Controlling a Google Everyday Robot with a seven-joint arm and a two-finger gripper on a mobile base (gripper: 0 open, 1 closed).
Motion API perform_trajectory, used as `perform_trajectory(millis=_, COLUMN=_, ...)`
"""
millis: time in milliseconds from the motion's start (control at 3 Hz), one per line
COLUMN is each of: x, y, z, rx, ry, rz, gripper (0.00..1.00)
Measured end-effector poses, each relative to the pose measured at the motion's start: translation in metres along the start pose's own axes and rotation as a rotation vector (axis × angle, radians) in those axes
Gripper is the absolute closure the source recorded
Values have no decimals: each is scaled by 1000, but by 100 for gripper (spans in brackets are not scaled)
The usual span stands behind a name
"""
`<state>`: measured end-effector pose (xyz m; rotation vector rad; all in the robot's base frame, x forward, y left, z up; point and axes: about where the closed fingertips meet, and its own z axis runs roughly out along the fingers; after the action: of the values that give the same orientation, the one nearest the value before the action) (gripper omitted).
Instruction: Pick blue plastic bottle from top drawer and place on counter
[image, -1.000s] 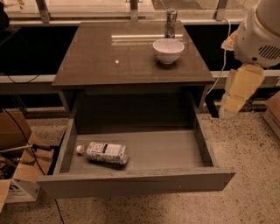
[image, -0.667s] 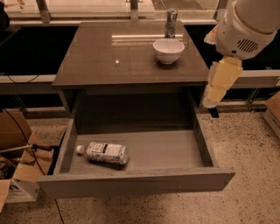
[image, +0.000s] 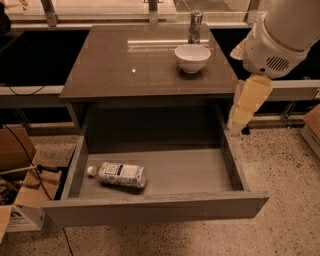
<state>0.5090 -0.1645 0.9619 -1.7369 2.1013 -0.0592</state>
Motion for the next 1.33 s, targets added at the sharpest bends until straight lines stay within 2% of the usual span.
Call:
perform_trajectory(millis=333, x=-18, y=22, z=32, rx=-41, ry=-69, rz=-3, gripper=0)
perform_trajectory(millis=667, x=-44, y=43, z=77, rx=-83, ry=-168, rz=-30, gripper=0)
perform_trajectory(millis=1000, x=-65, y=50, z=122, rx=-103, ry=-256, rz=-40, gripper=0)
perform_trajectory(millis=1333, x=-68, y=46, z=124, rx=-89, ry=-265, rz=-39, gripper=0)
